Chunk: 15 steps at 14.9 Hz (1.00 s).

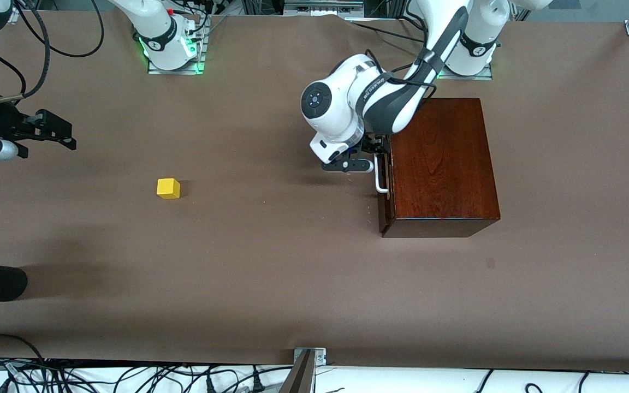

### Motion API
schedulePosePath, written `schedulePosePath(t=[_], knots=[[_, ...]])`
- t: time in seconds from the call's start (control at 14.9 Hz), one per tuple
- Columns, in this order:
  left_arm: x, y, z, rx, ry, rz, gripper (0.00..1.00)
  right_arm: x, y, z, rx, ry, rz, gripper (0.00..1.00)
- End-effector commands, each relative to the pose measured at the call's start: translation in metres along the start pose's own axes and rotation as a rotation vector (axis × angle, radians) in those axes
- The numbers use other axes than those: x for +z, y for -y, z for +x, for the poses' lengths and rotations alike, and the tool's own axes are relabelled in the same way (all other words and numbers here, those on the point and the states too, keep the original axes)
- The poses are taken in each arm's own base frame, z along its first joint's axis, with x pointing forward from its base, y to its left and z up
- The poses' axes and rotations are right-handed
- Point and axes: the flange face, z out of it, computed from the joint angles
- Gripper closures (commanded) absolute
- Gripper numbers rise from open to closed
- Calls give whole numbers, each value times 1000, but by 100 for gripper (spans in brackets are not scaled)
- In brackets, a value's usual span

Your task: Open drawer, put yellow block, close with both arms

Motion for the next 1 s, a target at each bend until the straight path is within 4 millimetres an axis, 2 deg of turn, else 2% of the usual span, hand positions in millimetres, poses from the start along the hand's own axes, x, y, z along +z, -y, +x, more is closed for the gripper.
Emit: schedulePosePath(t=[0.0, 0.47, 0.6, 0.74, 0.94], knots=[[5, -1, -4, -5, -31, 9, 0, -7, 0, 3, -13, -14, -16, 0], [5, -21, -1, -2, -70, -56, 0, -9, -2, -4, -6, 14, -10, 0], [1, -32, -5, -7, -86, -87, 0, -10, -2, -3, -4, 1, -8, 0], [-4, -42, -2, -58, -68, -168, 0, -11, -4, -3, 3, -6, 0, 0], [-17, -55, 1, -58, -84, -197, 0, -17, 1, -1, -18, -22, -4, 0]])
